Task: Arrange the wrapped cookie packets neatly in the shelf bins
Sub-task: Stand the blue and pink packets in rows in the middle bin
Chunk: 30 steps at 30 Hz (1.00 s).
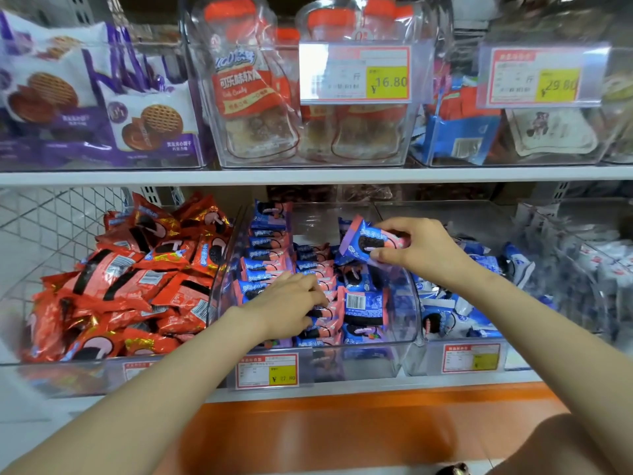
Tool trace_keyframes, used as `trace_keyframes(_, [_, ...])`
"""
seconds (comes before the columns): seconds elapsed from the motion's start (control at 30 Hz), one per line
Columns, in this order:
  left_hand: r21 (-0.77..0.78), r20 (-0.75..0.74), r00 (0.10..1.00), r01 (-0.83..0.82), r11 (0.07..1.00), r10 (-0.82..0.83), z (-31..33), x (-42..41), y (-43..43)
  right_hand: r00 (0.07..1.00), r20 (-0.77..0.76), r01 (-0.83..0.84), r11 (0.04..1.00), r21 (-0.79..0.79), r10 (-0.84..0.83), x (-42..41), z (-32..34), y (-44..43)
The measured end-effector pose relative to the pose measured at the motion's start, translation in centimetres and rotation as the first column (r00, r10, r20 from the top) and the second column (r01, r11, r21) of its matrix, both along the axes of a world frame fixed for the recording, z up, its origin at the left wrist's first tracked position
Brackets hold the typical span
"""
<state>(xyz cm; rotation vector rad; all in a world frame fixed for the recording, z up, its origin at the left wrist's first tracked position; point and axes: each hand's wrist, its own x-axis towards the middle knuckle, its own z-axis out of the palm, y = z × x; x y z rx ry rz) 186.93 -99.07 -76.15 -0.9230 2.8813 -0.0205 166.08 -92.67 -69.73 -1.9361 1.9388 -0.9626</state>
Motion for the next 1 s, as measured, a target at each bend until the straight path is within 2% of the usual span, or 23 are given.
trace_keyframes(0.2, [0.050, 0.144, 0.990, 0.003, 0.999, -0.011, -0.3, -0.4, -0.2, 1.000, 0.007, 0.006, 1.000, 0.019, -0.006, 0.0, 0.0, -0.1])
trace_keyframes(0.33, [0.002, 0.170, 0.985, 0.036, 0.999, -0.035, -0.3, -0.7, 0.3, 1.000, -0.015, 0.024, 0.999, 0.022, -0.024, -0.1, -0.2, -0.2])
trace_keyframes(0.4, [0.037, 0.113, 0.993, 0.020, 0.999, -0.024, -0.3, -0.6, 0.4, 0.999, -0.021, 0.049, 0.999, 0.007, -0.049, 0.0, -0.2, -0.3])
trace_keyframes(0.5, [0.105, -0.097, 0.995, -0.025, 0.994, 0.036, 0.8, 0.2, 0.4, 0.997, -0.013, 0.077, 0.997, -0.014, -0.077, 0.4, 0.2, -1.1])
trace_keyframes(0.63, [0.038, -0.347, 0.930, -0.117, 0.992, 0.123, 3.3, 2.6, -0.1, 0.992, -0.121, 0.041, 0.998, 0.045, -0.035, 1.9, 1.2, -5.3])
trace_keyframes(0.83, [-0.048, -0.292, 0.934, -0.228, 0.972, 0.205, 3.7, 5.9, -1.0, 0.949, -0.315, 0.036, 0.994, 0.099, -0.003, 4.4, -0.7, -13.1])
trace_keyframes(1.0, [-0.076, -0.317, 0.935, -0.193, 0.978, 0.160, 3.3, 6.8, -1.3, 0.887, -0.461, 0.081, 0.992, 0.096, -0.027, 4.7, -3.2, -15.2])
